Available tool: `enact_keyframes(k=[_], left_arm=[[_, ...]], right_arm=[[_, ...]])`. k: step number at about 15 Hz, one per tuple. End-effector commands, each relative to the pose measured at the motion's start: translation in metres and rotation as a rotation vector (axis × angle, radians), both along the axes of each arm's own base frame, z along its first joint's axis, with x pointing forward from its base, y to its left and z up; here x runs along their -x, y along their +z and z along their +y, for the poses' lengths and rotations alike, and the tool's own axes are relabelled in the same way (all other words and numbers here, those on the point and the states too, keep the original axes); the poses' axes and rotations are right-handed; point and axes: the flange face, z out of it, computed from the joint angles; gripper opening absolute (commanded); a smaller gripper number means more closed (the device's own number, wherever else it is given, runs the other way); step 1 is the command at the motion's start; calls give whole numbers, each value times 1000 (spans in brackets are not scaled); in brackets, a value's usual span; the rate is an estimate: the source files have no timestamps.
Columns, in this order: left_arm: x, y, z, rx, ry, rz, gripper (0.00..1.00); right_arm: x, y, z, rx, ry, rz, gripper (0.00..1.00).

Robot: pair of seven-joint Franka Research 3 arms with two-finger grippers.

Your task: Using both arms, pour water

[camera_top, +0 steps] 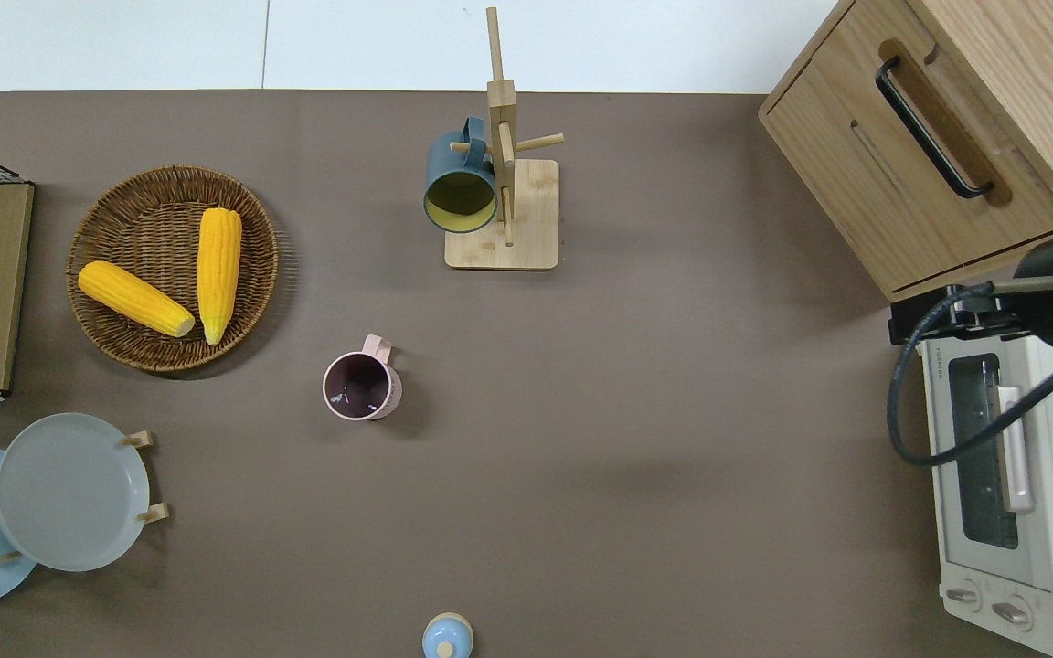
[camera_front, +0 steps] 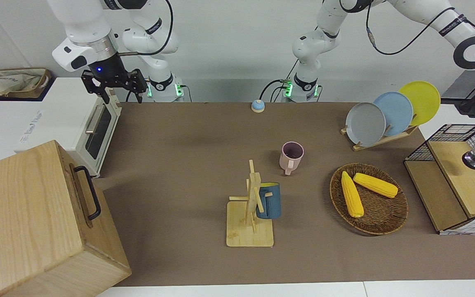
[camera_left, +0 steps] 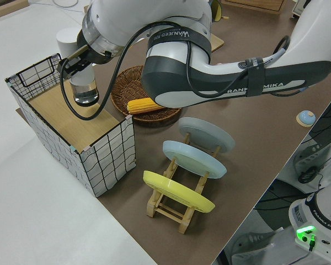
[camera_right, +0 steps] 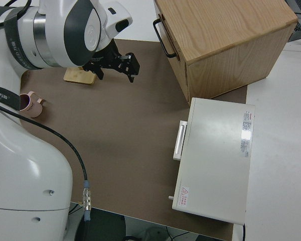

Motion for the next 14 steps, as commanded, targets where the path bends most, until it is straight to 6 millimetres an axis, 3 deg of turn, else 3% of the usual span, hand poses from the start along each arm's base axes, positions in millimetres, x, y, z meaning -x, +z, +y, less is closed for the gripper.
enact_keyframes(k=[1,5,14], left_arm=[[-3,-3,20,-13,-19,-43,0],[4,-21,44,4,-54,-82,0],[-4,-43,46,20,-38,-96,0]], right_arm=[[6,0,-2,-23,14,6,990],[6,0,-1,-24,15,6,990],[6,0,-1,-24,15,6,990]])
